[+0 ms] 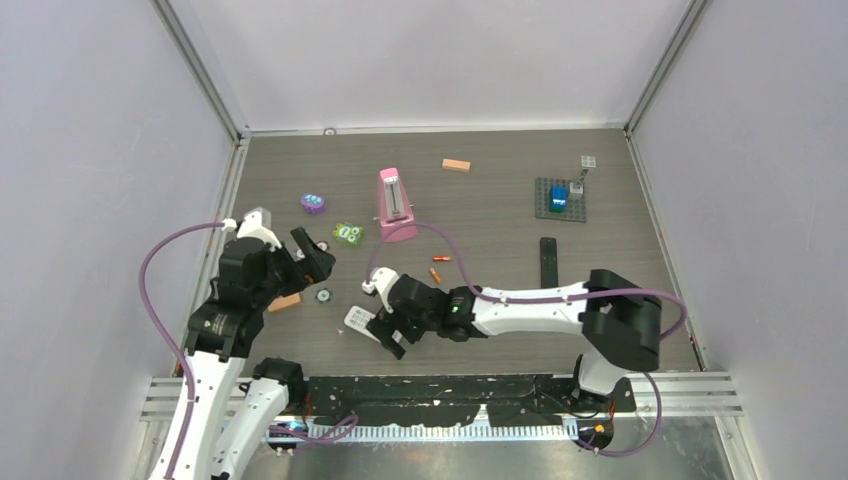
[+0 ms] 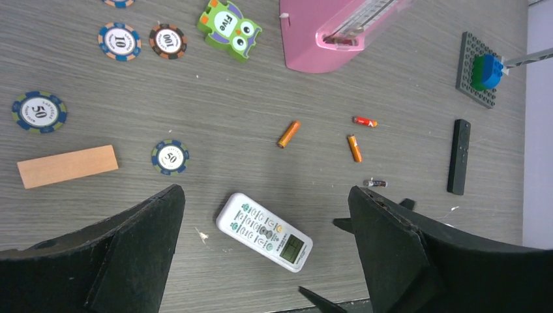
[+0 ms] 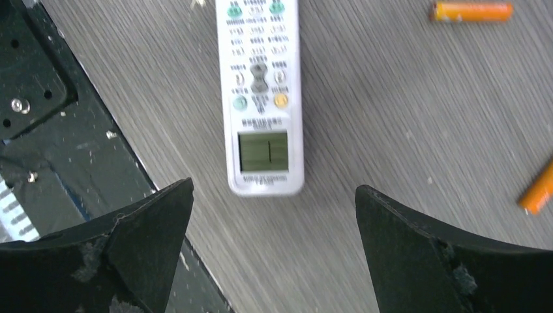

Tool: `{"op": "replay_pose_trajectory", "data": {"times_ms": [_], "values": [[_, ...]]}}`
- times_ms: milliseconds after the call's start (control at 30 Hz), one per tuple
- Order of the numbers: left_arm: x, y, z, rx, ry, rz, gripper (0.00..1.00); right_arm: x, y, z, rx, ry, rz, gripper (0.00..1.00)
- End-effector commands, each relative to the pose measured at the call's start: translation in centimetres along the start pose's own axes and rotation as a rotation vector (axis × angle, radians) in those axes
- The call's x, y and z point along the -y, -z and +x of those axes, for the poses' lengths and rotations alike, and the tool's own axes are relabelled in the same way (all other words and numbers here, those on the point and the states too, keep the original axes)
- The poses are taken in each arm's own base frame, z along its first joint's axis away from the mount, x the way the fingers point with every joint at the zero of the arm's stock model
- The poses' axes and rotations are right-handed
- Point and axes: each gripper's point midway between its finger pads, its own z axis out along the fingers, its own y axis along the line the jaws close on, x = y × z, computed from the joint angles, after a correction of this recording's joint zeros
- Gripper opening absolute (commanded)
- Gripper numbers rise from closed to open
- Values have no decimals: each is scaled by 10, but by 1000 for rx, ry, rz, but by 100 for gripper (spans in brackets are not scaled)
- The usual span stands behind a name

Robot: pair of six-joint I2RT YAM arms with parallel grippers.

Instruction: Load the batteries into the remote control

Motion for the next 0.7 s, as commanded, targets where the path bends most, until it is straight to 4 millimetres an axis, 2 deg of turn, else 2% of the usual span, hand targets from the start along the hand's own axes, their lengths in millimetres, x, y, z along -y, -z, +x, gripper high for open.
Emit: {"op": "replay_pose_trajectory", "data": {"times_ms": [0,167,367,533,667], "values": [[3,10,-18,54,-24,-9,98,-20,-16,-41,98,85,-50,100],[-1,13,-25,79,-35,-36,98,-28,-40,-34,41,133,-46,99],[-6,13,-30,101,-42,-69,99,-18,-58,-13,-20,133,7,88],[-8,11,-31,99,-55,-79,99,-5,-63,-3,-36,139,75,79],[-8,9,-31,94,-59,-84,99,2,-62,-2,-36,137,110,60]]}}
